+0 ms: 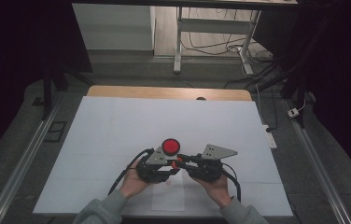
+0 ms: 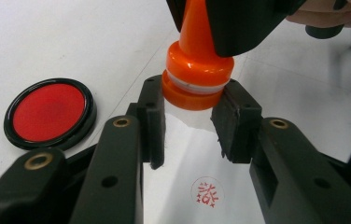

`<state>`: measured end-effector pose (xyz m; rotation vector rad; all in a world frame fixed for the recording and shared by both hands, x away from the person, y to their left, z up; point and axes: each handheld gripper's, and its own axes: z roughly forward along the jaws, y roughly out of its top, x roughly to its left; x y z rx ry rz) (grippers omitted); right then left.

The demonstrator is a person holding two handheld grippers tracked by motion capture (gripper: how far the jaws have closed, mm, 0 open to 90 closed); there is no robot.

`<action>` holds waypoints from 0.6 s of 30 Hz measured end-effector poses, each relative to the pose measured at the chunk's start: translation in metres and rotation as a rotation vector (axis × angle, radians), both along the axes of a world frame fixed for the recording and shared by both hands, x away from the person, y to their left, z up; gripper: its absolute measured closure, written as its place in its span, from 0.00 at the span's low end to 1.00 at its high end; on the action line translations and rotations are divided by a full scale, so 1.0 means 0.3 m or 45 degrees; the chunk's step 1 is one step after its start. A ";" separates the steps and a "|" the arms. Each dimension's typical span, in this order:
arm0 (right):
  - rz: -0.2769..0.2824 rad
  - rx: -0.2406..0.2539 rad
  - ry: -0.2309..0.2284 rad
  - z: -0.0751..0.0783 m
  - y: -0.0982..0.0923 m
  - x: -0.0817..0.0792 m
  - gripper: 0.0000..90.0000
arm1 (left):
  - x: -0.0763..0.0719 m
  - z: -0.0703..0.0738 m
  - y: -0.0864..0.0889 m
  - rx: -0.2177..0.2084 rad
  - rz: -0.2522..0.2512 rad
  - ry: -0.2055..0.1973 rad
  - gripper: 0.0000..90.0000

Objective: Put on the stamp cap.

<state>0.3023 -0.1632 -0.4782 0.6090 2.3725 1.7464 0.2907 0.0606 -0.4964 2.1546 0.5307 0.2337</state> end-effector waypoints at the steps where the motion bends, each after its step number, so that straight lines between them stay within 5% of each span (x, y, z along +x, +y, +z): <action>1: 0.001 -0.001 -0.001 -0.001 0.000 0.000 0.80 | 0.000 0.000 -0.001 0.000 -0.001 0.000 0.72; 18: 0.002 -0.012 -0.002 -0.003 0.003 -0.001 0.80 | -0.002 0.000 -0.002 -0.010 -0.001 0.000 0.72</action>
